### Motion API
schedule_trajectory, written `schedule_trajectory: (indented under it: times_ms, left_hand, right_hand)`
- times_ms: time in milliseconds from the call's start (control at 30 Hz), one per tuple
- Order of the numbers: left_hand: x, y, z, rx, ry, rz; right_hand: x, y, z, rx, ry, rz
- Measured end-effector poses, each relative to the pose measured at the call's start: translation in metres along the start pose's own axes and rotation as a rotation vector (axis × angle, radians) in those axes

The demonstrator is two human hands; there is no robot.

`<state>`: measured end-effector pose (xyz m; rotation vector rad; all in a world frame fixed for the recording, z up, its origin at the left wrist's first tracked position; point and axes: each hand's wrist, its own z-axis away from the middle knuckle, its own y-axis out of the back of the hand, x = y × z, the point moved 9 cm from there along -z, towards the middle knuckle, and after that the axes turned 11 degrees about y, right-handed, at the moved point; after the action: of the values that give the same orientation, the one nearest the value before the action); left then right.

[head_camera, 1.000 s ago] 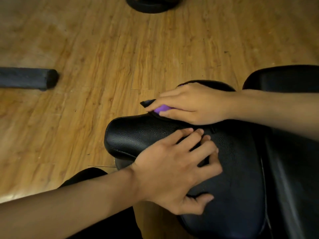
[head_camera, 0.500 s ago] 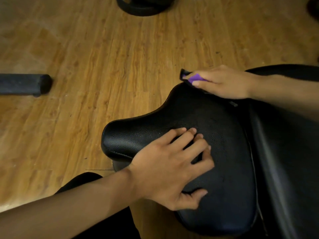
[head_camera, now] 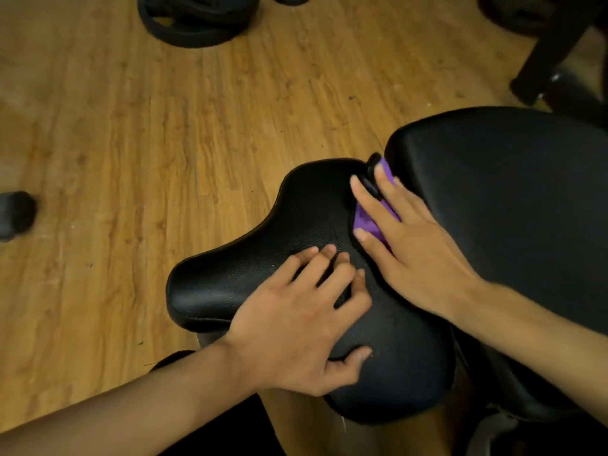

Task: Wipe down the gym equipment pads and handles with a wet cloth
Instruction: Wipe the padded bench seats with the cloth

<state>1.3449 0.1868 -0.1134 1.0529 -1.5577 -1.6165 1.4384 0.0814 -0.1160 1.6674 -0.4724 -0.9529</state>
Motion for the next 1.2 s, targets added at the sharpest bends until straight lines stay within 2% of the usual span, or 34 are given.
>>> schedule_trajectory:
  times_ms: [100,200,433,567,767,1000,1200]
  left_hand:
    - [0.002,-0.001,-0.001,-0.004,-0.007,-0.009]
    - [-0.001,-0.002,-0.001,0.003,-0.012,-0.035]
    - [-0.003,-0.001,0.002,0.027,0.011,-0.019]
    - [-0.004,0.004,0.004,0.054,0.037,-0.01]
    - [-0.001,0.002,0.002,0.001,0.082,-0.03]
    - [0.004,0.008,0.001,-0.108,0.104,-0.034]
    - [-0.004,0.021,-0.003,-0.071,0.074,0.057]
  right_hand:
    - [0.0,0.003,-0.033,0.041,-0.015,-0.046]
    - [0.003,-0.006,-0.043,0.014,-0.019,0.007]
    - [0.005,-0.003,-0.041,0.056,-0.048,0.02]
    - [0.002,-0.006,-0.038,0.052,0.012,0.021]
    - [-0.003,-0.003,-0.012,0.07,0.057,-0.002]
    - [0.002,0.001,-0.027,-0.085,0.152,-0.02]
    - [0.006,-0.004,-0.042,-0.045,0.119,-0.029]
